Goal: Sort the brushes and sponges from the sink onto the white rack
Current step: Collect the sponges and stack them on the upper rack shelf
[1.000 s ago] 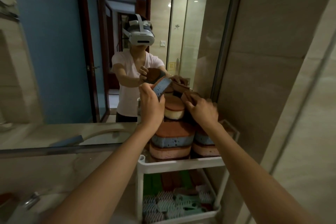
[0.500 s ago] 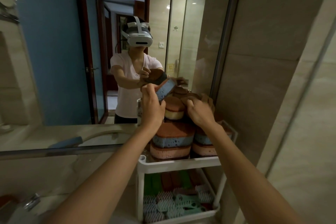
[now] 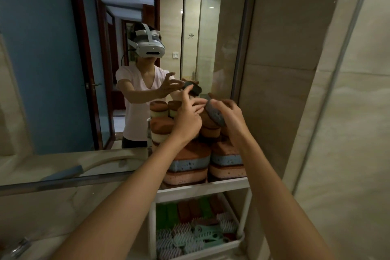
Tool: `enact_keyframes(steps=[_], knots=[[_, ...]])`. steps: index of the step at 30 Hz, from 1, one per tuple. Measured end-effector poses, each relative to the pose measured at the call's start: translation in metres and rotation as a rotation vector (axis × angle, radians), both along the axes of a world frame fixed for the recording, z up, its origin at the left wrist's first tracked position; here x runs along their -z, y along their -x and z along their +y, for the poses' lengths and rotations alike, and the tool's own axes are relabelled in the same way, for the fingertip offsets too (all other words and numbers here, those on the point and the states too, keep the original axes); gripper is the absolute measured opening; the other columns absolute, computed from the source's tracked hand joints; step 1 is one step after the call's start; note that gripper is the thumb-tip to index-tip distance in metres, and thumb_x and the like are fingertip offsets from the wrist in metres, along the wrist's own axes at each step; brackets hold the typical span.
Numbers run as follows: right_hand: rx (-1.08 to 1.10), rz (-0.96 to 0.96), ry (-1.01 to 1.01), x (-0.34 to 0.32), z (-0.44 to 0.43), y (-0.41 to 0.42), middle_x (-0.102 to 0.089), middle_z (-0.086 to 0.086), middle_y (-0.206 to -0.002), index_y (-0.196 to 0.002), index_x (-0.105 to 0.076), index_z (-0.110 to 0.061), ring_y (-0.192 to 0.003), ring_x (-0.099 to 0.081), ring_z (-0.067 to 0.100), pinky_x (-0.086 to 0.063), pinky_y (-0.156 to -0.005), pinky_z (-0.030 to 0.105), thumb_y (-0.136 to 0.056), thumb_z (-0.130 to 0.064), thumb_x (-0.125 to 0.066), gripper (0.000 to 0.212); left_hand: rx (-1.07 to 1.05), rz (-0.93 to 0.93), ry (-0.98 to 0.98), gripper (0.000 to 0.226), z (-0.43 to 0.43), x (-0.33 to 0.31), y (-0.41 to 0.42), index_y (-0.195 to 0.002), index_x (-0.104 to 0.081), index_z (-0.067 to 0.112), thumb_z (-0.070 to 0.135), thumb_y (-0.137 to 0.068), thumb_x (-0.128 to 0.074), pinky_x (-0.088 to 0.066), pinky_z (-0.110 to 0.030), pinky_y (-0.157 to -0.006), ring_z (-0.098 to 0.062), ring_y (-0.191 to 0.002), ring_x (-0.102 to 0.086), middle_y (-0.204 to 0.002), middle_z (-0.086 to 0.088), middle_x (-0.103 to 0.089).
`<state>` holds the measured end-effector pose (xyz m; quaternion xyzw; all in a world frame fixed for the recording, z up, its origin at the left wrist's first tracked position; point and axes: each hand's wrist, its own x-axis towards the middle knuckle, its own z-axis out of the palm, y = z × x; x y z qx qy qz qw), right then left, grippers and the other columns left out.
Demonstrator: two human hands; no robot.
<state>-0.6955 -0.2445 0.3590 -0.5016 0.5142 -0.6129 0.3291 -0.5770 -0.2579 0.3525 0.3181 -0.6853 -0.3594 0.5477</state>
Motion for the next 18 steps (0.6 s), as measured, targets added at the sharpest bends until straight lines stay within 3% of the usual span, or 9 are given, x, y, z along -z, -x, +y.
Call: enact_keyframes(steps=[2,4,6,8,12,15,18], knots=[[0.034,0.063,-0.008,-0.002,0.001,0.010,-0.053,-0.005,-0.103,-0.124,-0.049,-0.014,-0.094,-0.051,0.011,-0.045,-0.059,0.014,-0.083,-0.021,-0.066,0.045,0.096,0.181,-0.124,0.070,-0.003,-0.006,0.005,-0.146,-0.009,0.013,-0.018,-0.089,-0.036,-0.041,-0.036,-0.108,-0.030,-0.123,-0.052,-0.126,-0.024,-0.053],[0.100,0.094,-0.001,-0.004,-0.004,0.023,-0.052,0.000,-0.110,-0.126,-0.049,-0.013,-0.097,-0.050,0.014,-0.044,-0.062,0.016,-0.083,-0.018,-0.066,0.047,0.059,0.192,-0.170,0.066,-0.009,-0.008,0.007,-0.145,-0.015,0.011,-0.018,-0.089,-0.034,-0.042,-0.033,-0.104,-0.030,-0.121,-0.053,-0.126,-0.024,-0.053],[0.161,0.145,0.021,-0.002,-0.009,0.035,-0.055,0.003,-0.115,-0.125,-0.051,-0.016,-0.099,-0.052,0.017,-0.049,-0.075,0.025,-0.083,-0.019,-0.063,0.043,-0.123,-0.043,-0.093,0.059,-0.017,-0.005,0.007,-0.141,-0.027,0.013,-0.014,-0.090,-0.035,-0.041,-0.031,-0.100,-0.029,-0.126,-0.049,-0.132,-0.019,-0.050],[0.193,0.232,0.049,0.004,-0.017,0.043,-0.056,0.004,-0.121,-0.124,-0.051,-0.020,-0.104,-0.055,0.021,-0.047,-0.081,0.031,-0.085,-0.020,-0.061,0.040,-0.313,-0.412,0.043,0.048,-0.023,0.001,0.006,-0.141,-0.032,0.016,0.002,-0.095,-0.036,-0.037,-0.037,-0.104,-0.028,-0.132,-0.041,-0.140,-0.014,-0.044],[0.244,0.507,0.038,0.017,-0.037,0.050,-0.053,0.009,-0.133,-0.131,-0.049,-0.019,-0.120,-0.051,0.026,-0.044,-0.097,0.035,-0.088,-0.013,-0.056,0.044,-0.360,-1.045,0.062,0.047,-0.031,0.017,0.008,-0.147,-0.019,0.032,0.039,-0.100,-0.022,-0.005,-0.056,-0.115,-0.033,-0.146,-0.005,-0.157,-0.011,-0.015],[0.229,0.634,-0.062,0.024,-0.050,0.051,-0.048,0.009,-0.139,-0.136,-0.044,-0.024,-0.125,-0.048,0.028,-0.043,-0.101,0.036,-0.092,-0.015,-0.051,0.045,-0.339,-1.247,0.012,0.049,-0.033,0.025,0.010,-0.147,-0.018,0.036,0.045,-0.100,-0.017,-0.005,-0.058,-0.115,-0.040,-0.145,-0.004,-0.159,-0.012,-0.010],[0.215,0.710,-0.124,0.032,-0.060,0.049,-0.044,0.009,-0.142,-0.135,-0.047,-0.027,-0.127,-0.046,0.030,-0.041,-0.102,0.034,-0.094,-0.019,-0.049,0.042,-0.363,-1.290,0.013,0.049,-0.033,0.025,0.012,-0.147,-0.020,0.035,0.045,-0.100,-0.017,-0.008,-0.058,-0.114,-0.041,-0.144,-0.009,-0.158,-0.013,-0.013]])
